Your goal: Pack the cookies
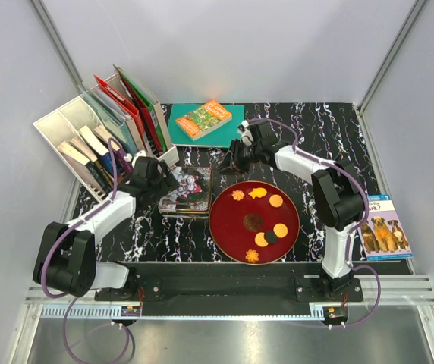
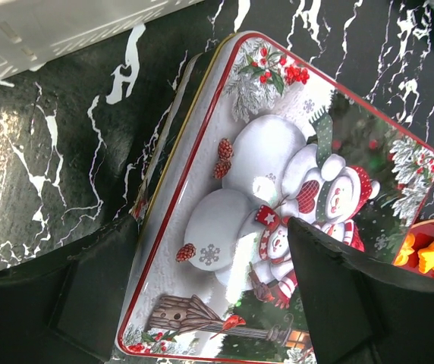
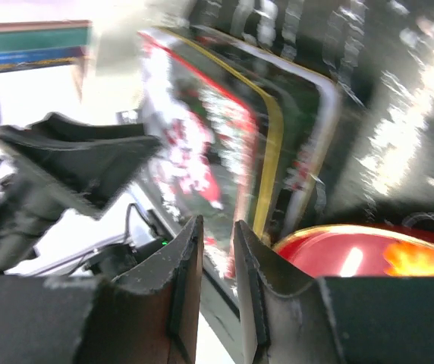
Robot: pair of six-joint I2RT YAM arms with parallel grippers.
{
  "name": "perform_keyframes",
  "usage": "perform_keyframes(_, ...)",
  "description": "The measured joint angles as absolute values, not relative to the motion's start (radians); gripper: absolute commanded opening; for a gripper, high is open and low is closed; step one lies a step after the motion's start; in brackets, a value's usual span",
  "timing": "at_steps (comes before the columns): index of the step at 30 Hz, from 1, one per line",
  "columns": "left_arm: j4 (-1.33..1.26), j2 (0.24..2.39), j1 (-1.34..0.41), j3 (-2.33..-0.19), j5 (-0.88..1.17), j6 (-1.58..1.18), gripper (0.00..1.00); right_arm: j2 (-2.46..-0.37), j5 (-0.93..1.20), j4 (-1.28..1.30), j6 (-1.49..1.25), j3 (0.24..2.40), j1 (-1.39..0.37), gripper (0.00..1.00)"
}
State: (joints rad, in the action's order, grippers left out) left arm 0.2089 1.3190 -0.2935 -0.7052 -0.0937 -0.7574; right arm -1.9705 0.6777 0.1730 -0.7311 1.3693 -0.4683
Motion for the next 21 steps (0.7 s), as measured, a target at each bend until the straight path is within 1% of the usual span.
perform_keyframes(7, 0.208, 1.340, -0.294, -0.718, -0.093, -0.758, 0.82, -1.983, 0.775, 0.173, -0.745, 1.538, -0.486, 0.30)
perform_keyframes(12, 0.208, 1.344, -0.294, -0.718, -0.093, -0.757, 0.82, -2.056, 0.831, 0.143, -0.768, 1.637, -0.508, 0.30)
perform_keyframes(16, 0.208, 1.344, -0.294, -0.718, -0.093, -0.758, 0.82, -2.146, 0.853, 0.130, -0.784, 1.666, -0.511, 0.30)
perform_keyframes(21, 0.210, 1.344, -0.294, -0.721, -0.094, -0.758, 0.83, -2.249, 0.858, 0.134, -0.789, 1.653, -0.511, 0.29)
